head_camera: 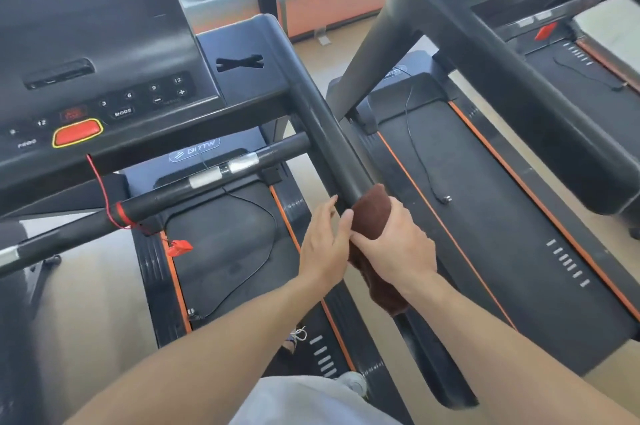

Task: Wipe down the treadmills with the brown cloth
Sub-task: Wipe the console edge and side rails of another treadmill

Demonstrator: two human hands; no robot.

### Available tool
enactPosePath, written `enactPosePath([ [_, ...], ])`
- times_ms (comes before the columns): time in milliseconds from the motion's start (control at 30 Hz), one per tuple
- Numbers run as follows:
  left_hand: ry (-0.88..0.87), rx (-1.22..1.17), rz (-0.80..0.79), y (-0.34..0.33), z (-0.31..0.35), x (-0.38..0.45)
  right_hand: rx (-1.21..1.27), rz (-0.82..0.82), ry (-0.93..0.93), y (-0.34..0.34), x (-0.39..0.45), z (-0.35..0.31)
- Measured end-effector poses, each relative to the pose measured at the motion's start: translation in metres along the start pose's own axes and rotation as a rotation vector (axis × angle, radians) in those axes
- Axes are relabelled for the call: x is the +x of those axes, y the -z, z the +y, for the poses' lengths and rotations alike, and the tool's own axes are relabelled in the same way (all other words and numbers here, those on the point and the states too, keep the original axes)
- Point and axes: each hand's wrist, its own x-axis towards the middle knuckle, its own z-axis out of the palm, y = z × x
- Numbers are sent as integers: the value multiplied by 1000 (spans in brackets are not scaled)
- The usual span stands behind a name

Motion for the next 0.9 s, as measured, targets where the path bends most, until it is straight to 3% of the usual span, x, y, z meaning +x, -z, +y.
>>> enactPosePath([
  [167, 23, -151, 100, 12, 8, 31, -63, 90, 87, -6, 40, -47],
  [333, -210, -135, 311, 50, 25, 86, -58, 127, 169, -8, 89, -94],
  [467, -369, 195, 405, 99, 31, 154, -26, 153, 195, -10, 133, -139],
  [600, -442, 517, 343, 127, 19, 197, -32, 173, 228, -14, 170, -176],
  [900, -303, 451, 401, 126, 16, 202, -10, 142, 223, -14, 238, -240],
])
